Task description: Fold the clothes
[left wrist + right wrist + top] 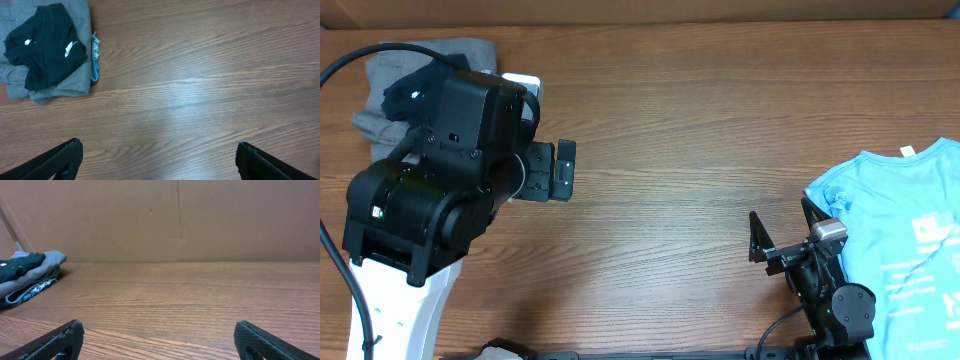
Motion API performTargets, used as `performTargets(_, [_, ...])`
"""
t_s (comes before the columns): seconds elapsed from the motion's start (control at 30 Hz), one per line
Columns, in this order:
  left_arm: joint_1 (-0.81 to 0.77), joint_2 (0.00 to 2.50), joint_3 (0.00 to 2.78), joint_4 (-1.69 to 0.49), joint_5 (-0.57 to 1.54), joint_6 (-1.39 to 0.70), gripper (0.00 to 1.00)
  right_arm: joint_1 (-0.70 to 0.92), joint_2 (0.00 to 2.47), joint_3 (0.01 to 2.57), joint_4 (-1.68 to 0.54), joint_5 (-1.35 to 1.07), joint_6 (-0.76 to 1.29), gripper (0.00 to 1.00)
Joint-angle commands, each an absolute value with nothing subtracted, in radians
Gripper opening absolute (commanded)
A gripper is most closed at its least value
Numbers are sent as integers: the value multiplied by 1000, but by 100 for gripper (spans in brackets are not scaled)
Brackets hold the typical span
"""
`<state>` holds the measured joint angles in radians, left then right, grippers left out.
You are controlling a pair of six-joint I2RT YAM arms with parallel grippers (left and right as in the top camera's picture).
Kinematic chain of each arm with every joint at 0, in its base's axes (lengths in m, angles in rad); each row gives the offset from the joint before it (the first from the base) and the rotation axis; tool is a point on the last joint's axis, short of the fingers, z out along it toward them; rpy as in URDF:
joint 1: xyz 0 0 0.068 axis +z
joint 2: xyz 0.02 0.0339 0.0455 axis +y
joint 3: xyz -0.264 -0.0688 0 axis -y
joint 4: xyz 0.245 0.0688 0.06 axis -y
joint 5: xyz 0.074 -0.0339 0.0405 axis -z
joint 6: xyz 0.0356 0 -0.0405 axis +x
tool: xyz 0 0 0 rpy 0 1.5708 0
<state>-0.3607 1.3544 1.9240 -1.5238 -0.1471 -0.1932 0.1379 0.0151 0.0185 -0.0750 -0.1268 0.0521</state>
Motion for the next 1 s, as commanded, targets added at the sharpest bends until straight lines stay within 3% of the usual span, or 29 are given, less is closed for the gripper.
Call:
performTargets(0.0, [-369, 1361, 1927, -1522, -157, -214, 100, 134, 7, 8, -70, -131, 52, 100])
performTargets(0.5, [-365, 1337, 1924, -1483, -221, -204, 100, 134, 7, 8, -70, -131, 52, 100])
performTargets(0.7, [-311, 1208, 1770, -1169, -159, -203, 100, 134, 7, 8, -70, -131, 52, 100])
performTargets(0.97, [-147, 890, 1258, -675, 57, -118, 100, 134, 7, 8, -70, -131, 52, 100])
